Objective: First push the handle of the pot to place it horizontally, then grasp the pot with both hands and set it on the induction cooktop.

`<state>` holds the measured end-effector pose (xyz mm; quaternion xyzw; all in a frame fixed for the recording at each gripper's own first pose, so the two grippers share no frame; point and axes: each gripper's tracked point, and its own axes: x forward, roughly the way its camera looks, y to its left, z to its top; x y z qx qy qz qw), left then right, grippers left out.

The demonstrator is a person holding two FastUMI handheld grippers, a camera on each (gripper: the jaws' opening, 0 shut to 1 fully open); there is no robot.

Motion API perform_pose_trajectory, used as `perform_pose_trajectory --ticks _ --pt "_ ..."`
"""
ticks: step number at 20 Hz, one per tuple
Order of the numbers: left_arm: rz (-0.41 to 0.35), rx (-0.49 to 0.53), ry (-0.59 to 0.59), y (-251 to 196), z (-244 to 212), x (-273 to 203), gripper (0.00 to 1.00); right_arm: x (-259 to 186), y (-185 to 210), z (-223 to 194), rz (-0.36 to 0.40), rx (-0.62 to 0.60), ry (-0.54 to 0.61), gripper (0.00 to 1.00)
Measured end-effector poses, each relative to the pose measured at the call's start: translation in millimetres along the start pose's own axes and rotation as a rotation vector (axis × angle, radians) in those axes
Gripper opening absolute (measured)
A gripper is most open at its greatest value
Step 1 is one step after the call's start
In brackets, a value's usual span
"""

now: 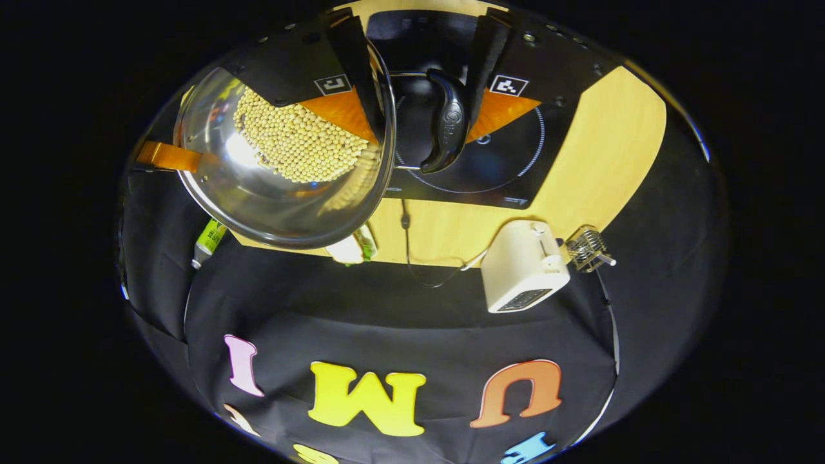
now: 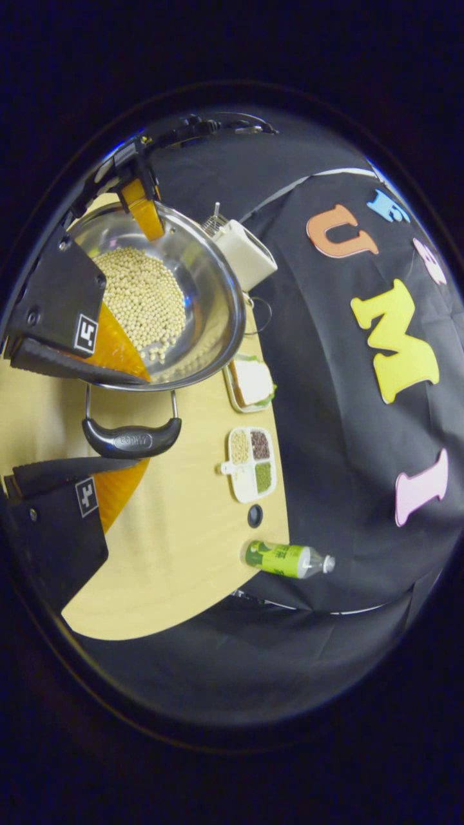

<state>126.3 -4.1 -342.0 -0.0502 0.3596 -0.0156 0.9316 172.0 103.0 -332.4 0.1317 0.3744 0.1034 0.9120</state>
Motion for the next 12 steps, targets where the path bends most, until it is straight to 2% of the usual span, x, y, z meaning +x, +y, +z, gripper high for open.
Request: perform_pose_trajectory --ticks 10,12 --pt "0.058 -0.001 0.02 111.8 4.5 -7.7 0.63 31.3 114.7 -19.7 0.026 0.004 0.029 0.53" --pt "0.068 -0.003 0.026 130.8 3.1 -3.9 0.63 40.4 133.0 -24.0 0.028 0.011 0.037 0.56"
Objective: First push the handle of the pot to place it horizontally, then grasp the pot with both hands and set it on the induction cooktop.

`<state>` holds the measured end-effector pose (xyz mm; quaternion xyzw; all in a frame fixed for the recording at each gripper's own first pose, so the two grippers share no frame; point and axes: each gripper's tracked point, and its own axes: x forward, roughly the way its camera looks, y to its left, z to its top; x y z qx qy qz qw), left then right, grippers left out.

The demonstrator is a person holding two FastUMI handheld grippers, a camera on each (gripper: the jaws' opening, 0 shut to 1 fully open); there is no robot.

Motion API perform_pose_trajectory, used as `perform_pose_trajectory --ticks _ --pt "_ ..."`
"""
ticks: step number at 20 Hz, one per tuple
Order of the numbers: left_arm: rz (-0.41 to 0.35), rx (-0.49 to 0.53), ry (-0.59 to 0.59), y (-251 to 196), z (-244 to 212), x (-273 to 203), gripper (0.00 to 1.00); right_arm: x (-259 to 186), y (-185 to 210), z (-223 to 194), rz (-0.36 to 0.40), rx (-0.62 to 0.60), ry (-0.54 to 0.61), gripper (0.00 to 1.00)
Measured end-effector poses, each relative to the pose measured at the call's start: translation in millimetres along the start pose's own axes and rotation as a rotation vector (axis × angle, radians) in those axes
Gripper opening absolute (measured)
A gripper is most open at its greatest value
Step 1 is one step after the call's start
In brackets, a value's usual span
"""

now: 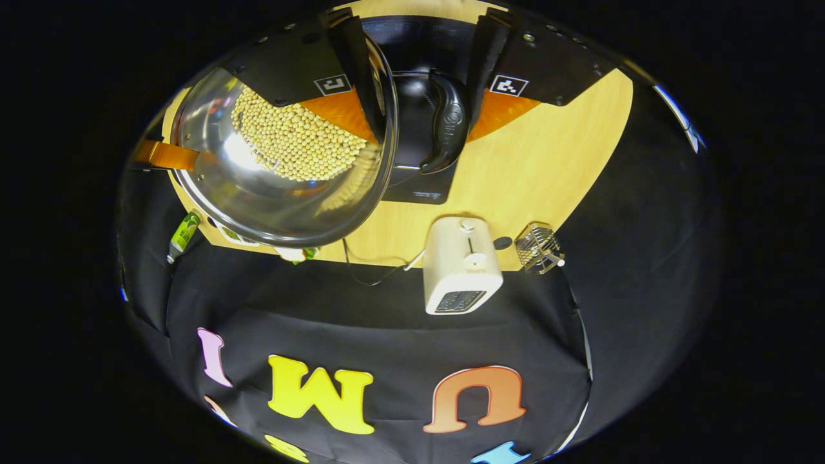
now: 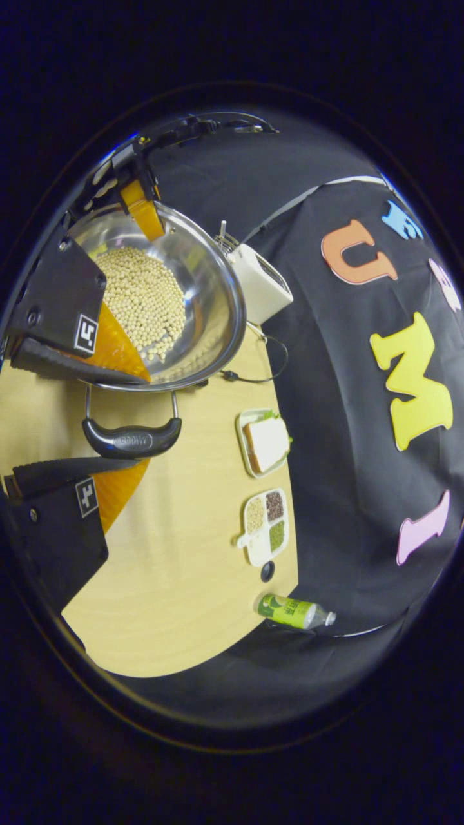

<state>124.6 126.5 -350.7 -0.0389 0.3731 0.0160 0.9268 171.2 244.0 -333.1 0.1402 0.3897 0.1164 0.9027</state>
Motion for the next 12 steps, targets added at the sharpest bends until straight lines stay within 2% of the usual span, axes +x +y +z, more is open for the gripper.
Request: perform_pose_trajectory --ticks 1,6,12 --pt "0.003 0.002 0.002 8.2 -1.1 4.3 0.63 3.4 4.4 -0.6 0.001 0.007 0.002 0.53" --pt "0.023 0.007 0.024 42.9 -6.9 24.5 0.63 32.6 36.2 -12.2 -0.002 0.018 0.025 0.53" --pt "0.006 0.001 0.036 47.9 -13.6 46.1 0.63 50.3 37.2 -14.9 -0.025 0.023 0.027 0.53"
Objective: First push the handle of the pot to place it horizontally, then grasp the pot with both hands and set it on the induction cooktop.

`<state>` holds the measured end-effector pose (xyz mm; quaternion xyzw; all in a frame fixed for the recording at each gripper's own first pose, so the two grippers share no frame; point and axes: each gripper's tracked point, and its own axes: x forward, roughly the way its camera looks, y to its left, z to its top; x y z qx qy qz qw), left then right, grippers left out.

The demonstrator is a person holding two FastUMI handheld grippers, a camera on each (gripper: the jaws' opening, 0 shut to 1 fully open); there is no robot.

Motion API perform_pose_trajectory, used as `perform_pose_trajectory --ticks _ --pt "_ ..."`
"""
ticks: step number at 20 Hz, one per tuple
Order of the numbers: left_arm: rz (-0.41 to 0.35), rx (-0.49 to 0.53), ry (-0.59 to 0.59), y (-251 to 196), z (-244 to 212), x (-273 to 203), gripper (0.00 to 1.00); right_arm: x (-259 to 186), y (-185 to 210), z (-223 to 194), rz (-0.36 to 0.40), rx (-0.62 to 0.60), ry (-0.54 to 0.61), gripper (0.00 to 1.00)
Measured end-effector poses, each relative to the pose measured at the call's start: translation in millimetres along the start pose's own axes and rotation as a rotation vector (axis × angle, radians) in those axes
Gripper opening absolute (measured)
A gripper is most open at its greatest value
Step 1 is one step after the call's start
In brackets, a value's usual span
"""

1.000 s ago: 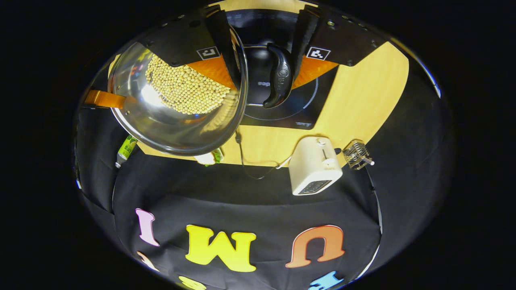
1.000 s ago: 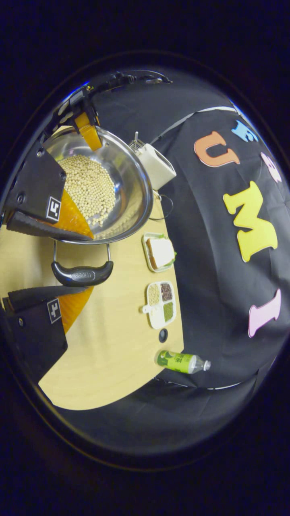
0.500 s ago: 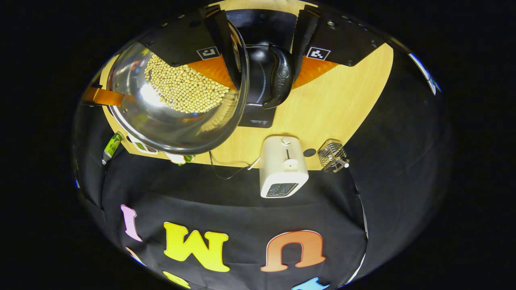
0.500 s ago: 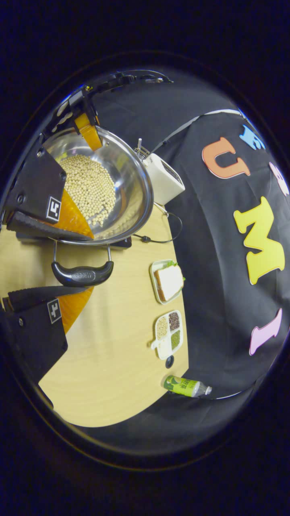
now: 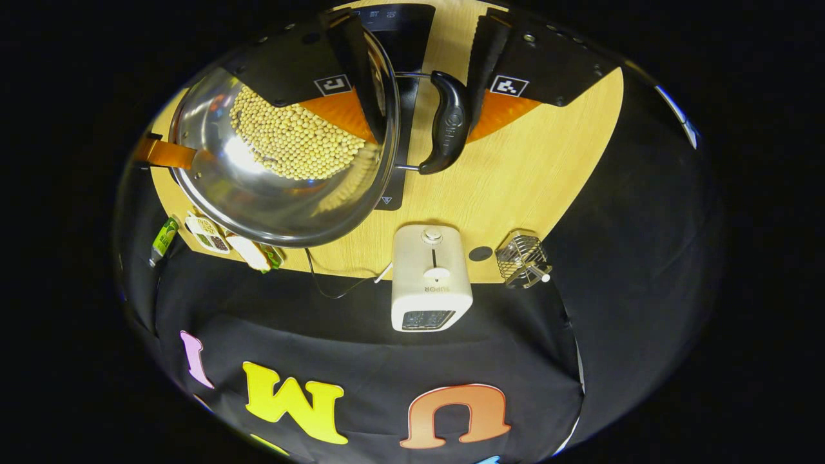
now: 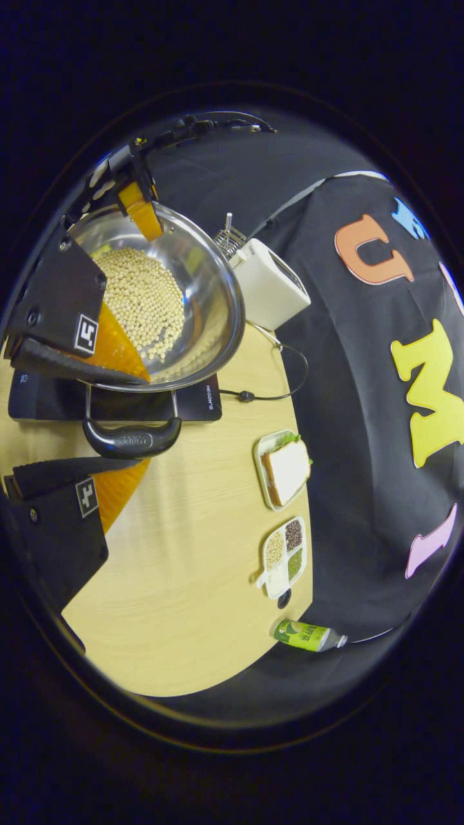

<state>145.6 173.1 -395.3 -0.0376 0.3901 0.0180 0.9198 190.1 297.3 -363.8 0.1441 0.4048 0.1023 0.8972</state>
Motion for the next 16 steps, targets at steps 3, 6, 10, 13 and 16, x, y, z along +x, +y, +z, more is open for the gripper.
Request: perform_pose_trajectory --ticks 3,6,10,13,16 --pt "-0.007 -0.002 0.017 -1.8 -6.2 7.7 0.63 4.9 -5.2 -4.7 -0.018 0.007 0.009 0.53" --pt "-0.017 -0.015 0.015 -1.7 -10.5 10.9 0.63 5.7 -5.5 -5.7 -0.026 -0.004 -0.004 0.53" --pt "-0.038 -0.037 0.014 -1.4 -13.1 16.5 0.65 6.6 -3.9 -3.7 -0.028 -0.012 -0.025 0.54" --pt "-0.013 0.001 -0.031 4.8 -7.1 14.4 0.74 5.0 -6.1 -1.9 -0.027 -0.024 -0.04 0.6" --pt "0.022 -0.019 -0.112 15.8 10.6 2.7 1.0 -5.9 -12.4 14.0 -0.037 -0.05 -0.122 0.81"
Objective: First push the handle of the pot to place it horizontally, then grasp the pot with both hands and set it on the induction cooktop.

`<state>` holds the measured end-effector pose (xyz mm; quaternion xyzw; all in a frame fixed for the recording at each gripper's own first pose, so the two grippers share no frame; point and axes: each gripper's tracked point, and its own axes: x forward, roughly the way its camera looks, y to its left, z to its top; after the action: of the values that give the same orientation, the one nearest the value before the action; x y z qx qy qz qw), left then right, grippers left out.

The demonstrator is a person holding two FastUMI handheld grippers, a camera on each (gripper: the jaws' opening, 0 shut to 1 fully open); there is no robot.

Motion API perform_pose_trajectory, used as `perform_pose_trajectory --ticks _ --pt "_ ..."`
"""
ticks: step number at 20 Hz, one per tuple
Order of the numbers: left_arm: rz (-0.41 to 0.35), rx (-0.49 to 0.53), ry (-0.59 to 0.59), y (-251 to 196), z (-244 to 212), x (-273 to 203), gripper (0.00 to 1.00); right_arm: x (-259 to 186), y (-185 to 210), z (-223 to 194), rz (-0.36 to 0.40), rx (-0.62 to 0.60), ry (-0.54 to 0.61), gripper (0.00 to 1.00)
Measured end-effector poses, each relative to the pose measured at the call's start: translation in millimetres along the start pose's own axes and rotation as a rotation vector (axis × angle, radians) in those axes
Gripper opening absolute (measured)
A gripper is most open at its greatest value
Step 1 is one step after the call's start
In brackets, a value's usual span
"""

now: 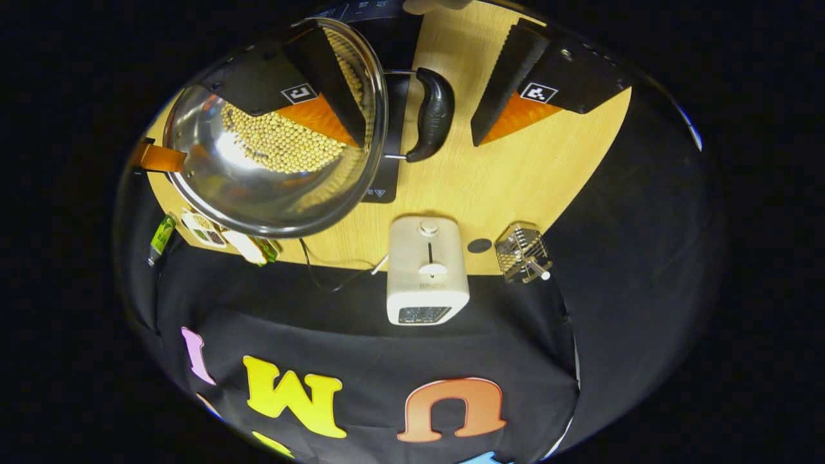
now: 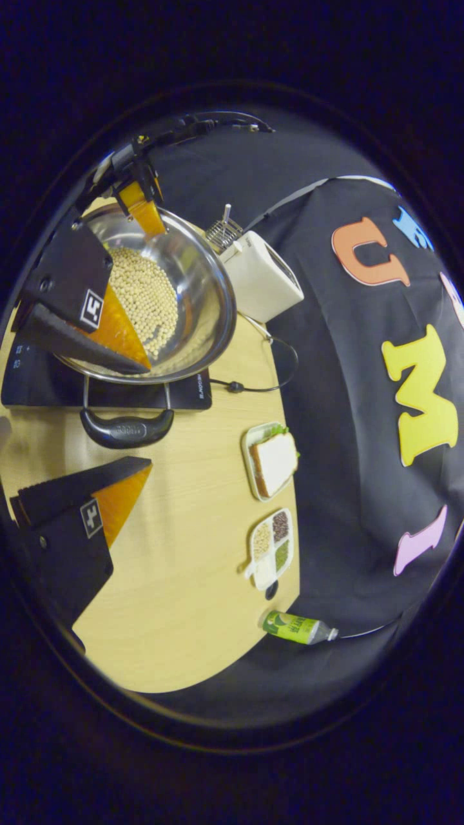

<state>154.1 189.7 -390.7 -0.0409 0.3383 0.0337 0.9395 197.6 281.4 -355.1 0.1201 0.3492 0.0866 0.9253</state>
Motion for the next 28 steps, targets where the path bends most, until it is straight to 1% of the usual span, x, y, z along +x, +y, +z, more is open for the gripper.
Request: perform_pose_trajectory --ticks 1,2,3,5,8,13,17,20,26,27,28 --pt "0.006 -0.005 -0.024 1.9 5.5 -1.7 0.98 -4.1 -1.7 4.6 -0.002 -0.019 -0.017 0.84" --pt "0.012 -0.005 -0.034 3.5 8.7 -8.2 0.99 -8.1 -4.2 9.4 -0.006 -0.041 -0.033 0.87" --pt "0.027 0.003 -0.043 5.9 11.7 -14.5 0.98 -12.7 -3.7 14.3 -0.002 -0.059 -0.052 0.89" --pt "0.049 0.02 -0.076 9.5 21.9 -24.7 0.98 -23.2 -2.5 21.7 0.003 -0.092 -0.079 0.89" --pt "0.05 0.006 -0.128 4.6 42.0 -50.0 0.98 -43.6 -4.7 33.6 0.008 -0.147 -0.118 0.89" --pt "0.058 0.015 -0.22 -14.9 79.3 -102.7 0.97 -90.0 -17.4 62.1 0.011 -0.185 -0.189 0.9" --pt "0.047 0.047 -0.315 -47.9 112.0 -152.5 0.97 -137.4 -36.6 88.7 -0.004 -0.223 -0.263 0.89" --pt "0.018 0.048 -0.376 -80.3 130.9 -190.2 0.97 -176.3 -55.3 108.2 -0.015 -0.229 -0.327 0.94" --pt "-0.022 0.07 -0.469 -134.2 149.5 -254.0 0.97 -266.5 -101.9 145.3 -0.062 -0.224 -0.466 0.96" --pt "-0.034 0.064 -0.473 -142.8 149.7 -262.1 0.97 -280.4 -108.5 149.2 -0.065 -0.217 -0.487 0.98" --pt "-0.043 0.055 -0.47 -150.0 147.0 -269.5 0.96 -294.6 -115.1 154.8 -0.071 -0.213 -0.504 0.98"
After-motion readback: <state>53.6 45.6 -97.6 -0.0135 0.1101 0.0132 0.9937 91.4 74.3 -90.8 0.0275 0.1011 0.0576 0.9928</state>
